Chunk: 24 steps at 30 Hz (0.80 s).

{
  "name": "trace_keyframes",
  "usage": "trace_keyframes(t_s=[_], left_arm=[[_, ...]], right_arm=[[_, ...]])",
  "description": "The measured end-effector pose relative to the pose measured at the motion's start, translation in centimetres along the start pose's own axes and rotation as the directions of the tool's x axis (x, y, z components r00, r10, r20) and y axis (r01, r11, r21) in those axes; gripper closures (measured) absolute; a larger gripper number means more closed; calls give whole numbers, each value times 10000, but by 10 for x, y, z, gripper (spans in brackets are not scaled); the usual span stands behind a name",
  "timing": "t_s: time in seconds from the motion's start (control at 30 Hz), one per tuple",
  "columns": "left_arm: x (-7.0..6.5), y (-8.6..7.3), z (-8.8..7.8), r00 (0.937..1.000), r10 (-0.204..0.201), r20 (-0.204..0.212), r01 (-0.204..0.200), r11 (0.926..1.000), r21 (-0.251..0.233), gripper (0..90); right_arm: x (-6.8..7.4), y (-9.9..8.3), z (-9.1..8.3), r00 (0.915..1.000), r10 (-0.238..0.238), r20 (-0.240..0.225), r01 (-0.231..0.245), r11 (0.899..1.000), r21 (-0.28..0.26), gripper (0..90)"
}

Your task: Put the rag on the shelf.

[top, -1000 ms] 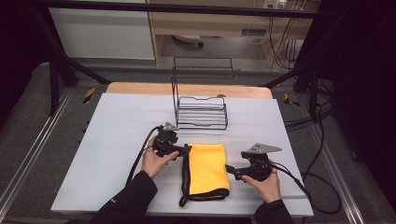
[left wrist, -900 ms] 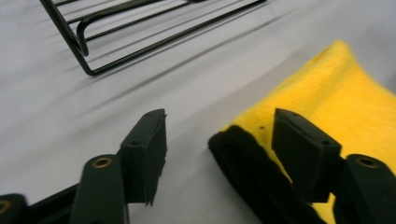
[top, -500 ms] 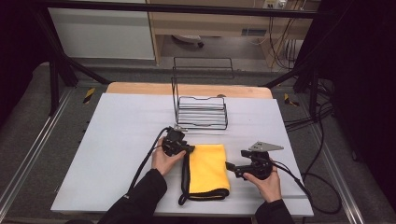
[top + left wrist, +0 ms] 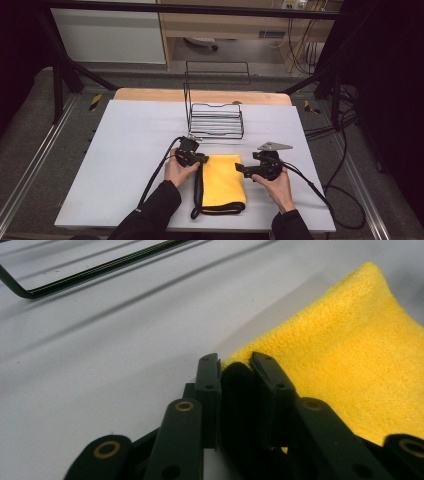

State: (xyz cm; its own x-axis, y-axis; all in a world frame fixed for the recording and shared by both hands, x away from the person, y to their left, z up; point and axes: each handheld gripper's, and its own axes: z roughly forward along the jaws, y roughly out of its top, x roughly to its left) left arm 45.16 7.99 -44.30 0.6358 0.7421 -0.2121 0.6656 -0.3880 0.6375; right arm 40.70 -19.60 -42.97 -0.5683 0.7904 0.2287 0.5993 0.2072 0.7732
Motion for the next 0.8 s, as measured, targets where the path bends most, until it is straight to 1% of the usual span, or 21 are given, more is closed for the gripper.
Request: trace_keyframes(t_s=[0.03, 0.07, 0.17, 0.23, 0.3, 0.33, 0.37, 0.43, 0.57, 0.63, 0.67, 0.8], left_arm=[[0, 0, 0, 10000, 42, -11, -42, 10000, 6, 755], [0, 0, 0, 10000, 62, -17, -62, 10000, 6, 757], [-2, -1, 0, 9998, 195, -88, -196, 9998, -46, 761], [-3, -1, 1, 9995, 267, -157, -268, 9996, -108, 762], [-3, -2, 1, 9991, 375, -213, -377, 9992, -115, 762], [-3, -2, 1, 9990, 390, -217, -393, 9991, -132, 762], [-3, -2, 1, 9991, 380, -208, -383, 9992, -145, 762], [-4, -2, 1, 9988, 436, -229, -440, 9989, -157, 762], [-4, -3, 1, 9984, 526, -224, -530, 9984, -210, 762], [-3, -2, 1, 9987, 485, -169, -488, 9987, -162, 762], [-2, -2, 1, 9990, 436, -115, -438, 9989, -183, 762], [-3, -3, 1, 9984, 550, -163, -554, 9982, -209, 761]], right_arm=[[-1, 2, 5, 9999, 48, 146, -50, 9999, 119, 120], [-3, 4, 10, 9997, 123, 195, -128, 9996, 270, 131], [-7, 7, 23, 9995, 207, 249, -214, 9994, 285, 213], [-9, 8, 29, 9994, 253, 245, -259, 9994, 243, 313], [-10, 8, 33, 9994, 249, 245, -257, 9992, 311, 387], [-11, 7, 34, 9995, 241, 227, -250, 9988, 412, 423], [-11, 7, 35, 9993, 226, 296, -241, 9985, 501, 443], [-11, 5, 36, 9996, 179, 217, -194, 9973, 702, 479], [-9, 3, 38, 9998, 95, 155, -108, 9959, 895, 567], [-8, 2, 39, 9998, 190, 81, -197, 9946, 1018, 623], [-7, 1, 40, 9998, 179, 60, -184, 9951, 972, 655], [-7, 2, 39, 9980, 603, -163, -580, 9914, 1174, 748]])
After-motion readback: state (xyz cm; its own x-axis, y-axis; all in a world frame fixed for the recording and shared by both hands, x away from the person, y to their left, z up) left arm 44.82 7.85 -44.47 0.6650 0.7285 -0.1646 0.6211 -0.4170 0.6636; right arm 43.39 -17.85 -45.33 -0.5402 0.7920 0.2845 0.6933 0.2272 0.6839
